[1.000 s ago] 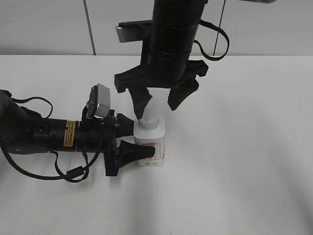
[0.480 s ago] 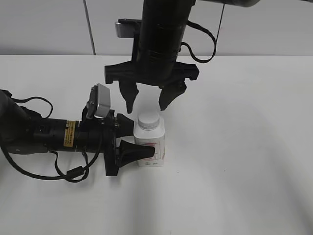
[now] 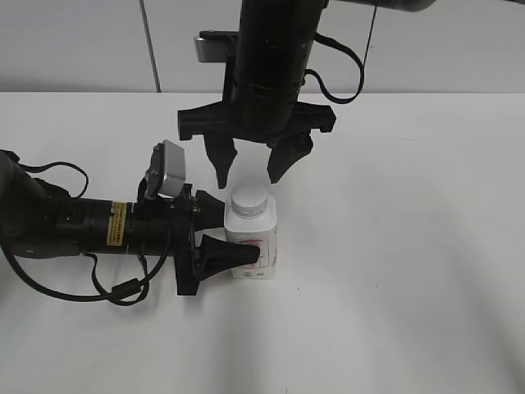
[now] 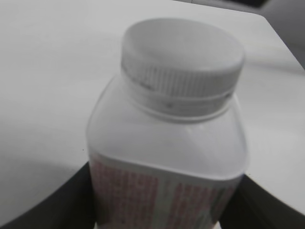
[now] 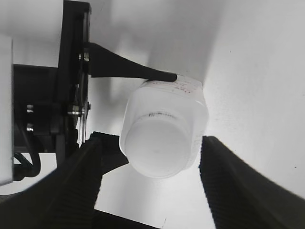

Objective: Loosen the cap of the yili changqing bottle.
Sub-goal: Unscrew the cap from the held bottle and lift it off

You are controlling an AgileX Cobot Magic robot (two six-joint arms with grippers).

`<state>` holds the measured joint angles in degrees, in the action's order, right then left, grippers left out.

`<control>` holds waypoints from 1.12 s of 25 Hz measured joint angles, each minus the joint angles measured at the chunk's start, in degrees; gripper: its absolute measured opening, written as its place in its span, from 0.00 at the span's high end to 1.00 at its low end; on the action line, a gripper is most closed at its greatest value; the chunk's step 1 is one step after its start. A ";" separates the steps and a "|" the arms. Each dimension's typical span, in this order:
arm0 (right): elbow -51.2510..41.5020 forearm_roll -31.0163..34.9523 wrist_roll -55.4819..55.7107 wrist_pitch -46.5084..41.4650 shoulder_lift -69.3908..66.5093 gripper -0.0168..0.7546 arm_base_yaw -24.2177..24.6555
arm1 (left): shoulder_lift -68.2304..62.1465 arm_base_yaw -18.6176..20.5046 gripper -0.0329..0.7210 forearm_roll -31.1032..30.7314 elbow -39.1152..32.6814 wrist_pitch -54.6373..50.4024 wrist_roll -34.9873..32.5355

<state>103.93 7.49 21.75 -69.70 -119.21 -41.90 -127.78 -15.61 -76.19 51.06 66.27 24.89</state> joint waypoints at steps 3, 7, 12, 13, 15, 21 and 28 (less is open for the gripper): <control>0.00 -0.06 0.00 0.00 -0.32 0.32 0.00 | 0.00 0.00 0.39 0.00 0.00 -0.07 0.00; 0.07 0.00 0.00 0.00 -1.61 0.32 0.00 | 0.00 0.00 0.39 0.00 0.00 -0.12 0.00; 0.07 0.00 0.00 0.00 -2.81 0.32 0.00 | 0.00 0.00 0.39 0.00 0.05 -0.29 0.00; -0.04 0.00 0.00 0.00 -2.94 0.32 0.00 | 0.00 0.00 0.39 -0.05 0.05 -0.34 0.00; -0.75 0.05 0.00 0.00 -2.94 0.32 0.00 | 0.00 0.00 0.39 -0.05 0.05 -0.34 0.00; -1.80 0.74 0.00 0.00 -3.00 0.33 0.00 | 0.06 0.00 0.39 -0.05 0.05 -0.45 0.00; -1.87 0.76 0.00 0.00 -3.00 0.42 0.00 | 0.06 0.00 0.39 -0.05 0.05 -0.51 0.00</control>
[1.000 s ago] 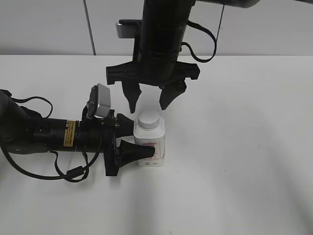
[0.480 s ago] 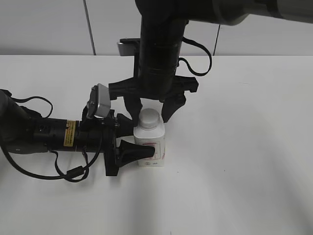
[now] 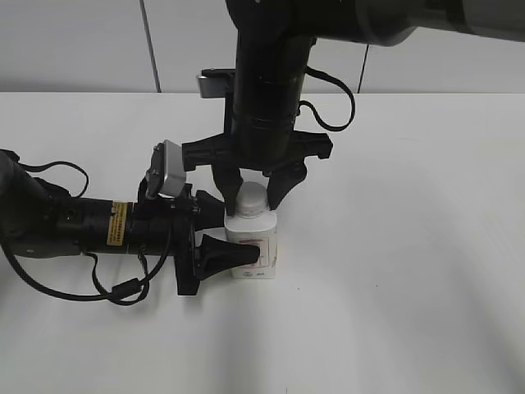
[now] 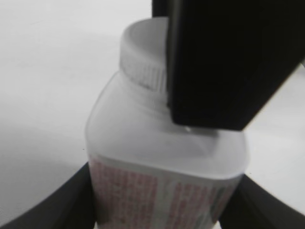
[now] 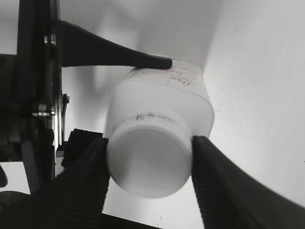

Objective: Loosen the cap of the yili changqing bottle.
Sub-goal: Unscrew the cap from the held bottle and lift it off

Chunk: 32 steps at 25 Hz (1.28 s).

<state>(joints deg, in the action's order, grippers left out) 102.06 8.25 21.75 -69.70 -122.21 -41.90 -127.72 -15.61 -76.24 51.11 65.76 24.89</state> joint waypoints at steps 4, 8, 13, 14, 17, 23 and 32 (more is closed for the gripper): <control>0.00 0.05 0.00 0.00 0.00 0.45 0.00 | 0.00 -0.07 0.39 0.00 0.04 -0.06 0.00; 0.00 0.15 -0.41 0.00 0.00 0.45 0.00 | 0.00 -0.07 0.39 0.05 0.04 -0.17 0.00; 0.00 0.41 -9.63 0.00 0.00 0.45 0.00 | 0.01 -0.07 0.40 0.05 0.04 -0.19 0.00; 0.00 0.41 -12.71 0.00 0.00 0.45 0.00 | 0.01 -0.07 0.40 -0.01 0.04 -0.24 0.00; 0.00 0.29 -27.95 -0.11 0.00 0.45 0.06 | 0.01 -0.07 0.41 0.00 0.04 -0.24 0.00; 0.00 0.07 -64.86 -0.06 0.00 0.46 0.06 | 0.06 -0.01 0.42 -0.43 0.04 -0.19 -0.26; 0.00 -0.29 -90.93 0.10 -0.01 0.46 0.10 | 0.12 -0.01 0.44 -0.92 0.04 -0.13 -0.47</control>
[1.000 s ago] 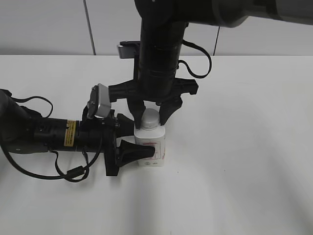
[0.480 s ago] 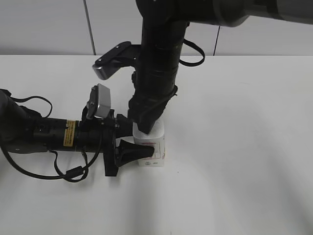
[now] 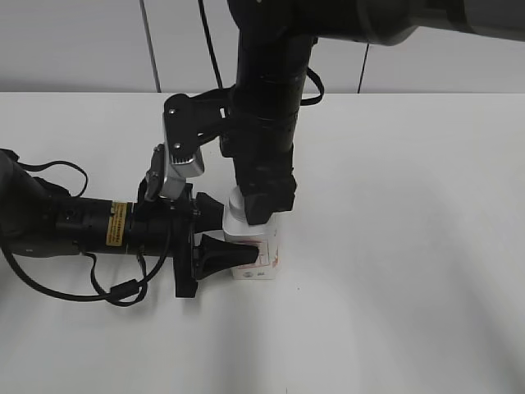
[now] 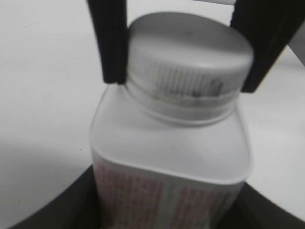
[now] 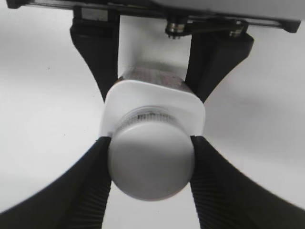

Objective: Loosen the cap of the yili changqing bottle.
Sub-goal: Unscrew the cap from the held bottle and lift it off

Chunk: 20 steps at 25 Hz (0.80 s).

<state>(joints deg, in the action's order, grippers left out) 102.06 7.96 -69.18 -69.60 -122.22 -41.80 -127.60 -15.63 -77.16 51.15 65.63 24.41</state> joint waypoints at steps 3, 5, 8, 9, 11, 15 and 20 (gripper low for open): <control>0.00 -0.06 -0.65 0.00 0.00 0.46 0.00 | 0.00 0.00 0.44 -0.04 0.00 0.05 0.00; 0.00 -0.06 -0.65 0.00 0.00 0.46 0.00 | 0.00 0.00 0.45 -0.11 0.00 0.05 0.00; 0.00 -0.01 2.22 0.00 0.00 0.45 0.00 | 0.00 0.00 0.45 -0.11 0.00 0.05 0.00; 0.00 0.09 3.67 0.07 -0.05 0.41 0.00 | 0.00 0.00 0.45 -0.11 0.00 -0.02 0.05; 0.00 0.47 6.33 0.13 -0.05 0.31 -0.05 | 0.00 0.00 0.46 -0.05 0.00 -0.27 0.18; 0.00 1.19 10.84 0.01 -0.05 0.24 -0.10 | 0.00 0.00 0.46 -0.05 0.00 -0.53 0.18; 0.00 1.76 14.52 0.02 1.44 0.23 -0.10 | 0.00 0.00 0.47 -0.05 0.00 -0.62 0.18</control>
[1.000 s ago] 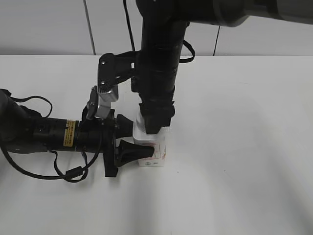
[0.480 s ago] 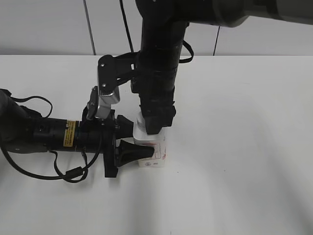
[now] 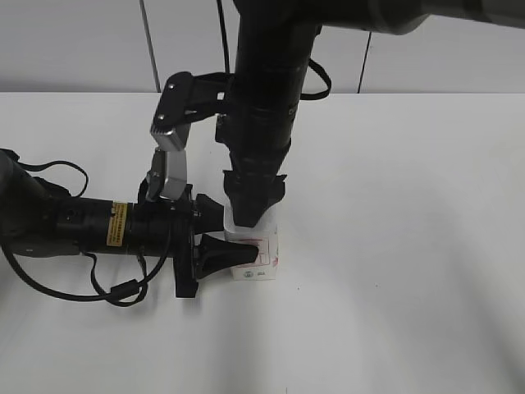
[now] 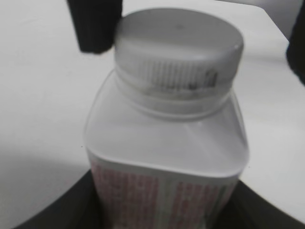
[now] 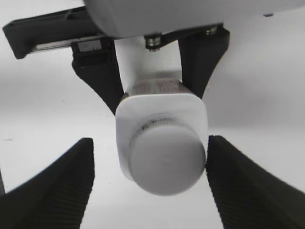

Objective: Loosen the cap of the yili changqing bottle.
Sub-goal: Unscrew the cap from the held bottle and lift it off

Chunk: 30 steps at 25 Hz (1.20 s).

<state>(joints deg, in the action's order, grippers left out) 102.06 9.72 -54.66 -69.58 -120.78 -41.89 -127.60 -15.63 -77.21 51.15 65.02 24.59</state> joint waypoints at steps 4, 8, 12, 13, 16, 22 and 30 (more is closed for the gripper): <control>0.00 0.00 11.57 -0.08 2.03 0.23 0.00 | 0.00 0.00 0.47 0.00 0.00 -0.05 0.00; 0.00 0.00 25.48 -0.08 2.81 0.23 0.00 | 0.00 0.00 0.47 0.00 0.00 -0.05 0.00; 0.00 -1.45 45.66 -0.08 2.81 0.23 0.00 | 0.00 0.00 0.47 0.00 0.00 -0.05 0.00; 0.00 -2.64 52.70 -0.08 2.81 0.23 0.00 | 0.00 0.00 0.47 0.00 0.00 -0.05 0.00; 0.00 -5.62 66.29 -0.08 2.81 0.23 0.00 | 0.00 0.00 0.47 0.00 0.00 -0.05 0.00; 0.00 -3.26 72.82 -0.09 2.81 0.23 0.00 | 0.00 0.00 0.47 -0.05 0.00 -0.07 0.00; 0.00 -2.56 73.49 -0.09 2.24 0.23 0.00 | 0.00 0.00 0.47 -0.05 0.00 -0.07 0.00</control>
<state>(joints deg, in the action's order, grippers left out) 102.06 7.16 18.83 -69.67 -118.53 -41.89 -127.60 -15.63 -77.26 51.15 64.95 24.59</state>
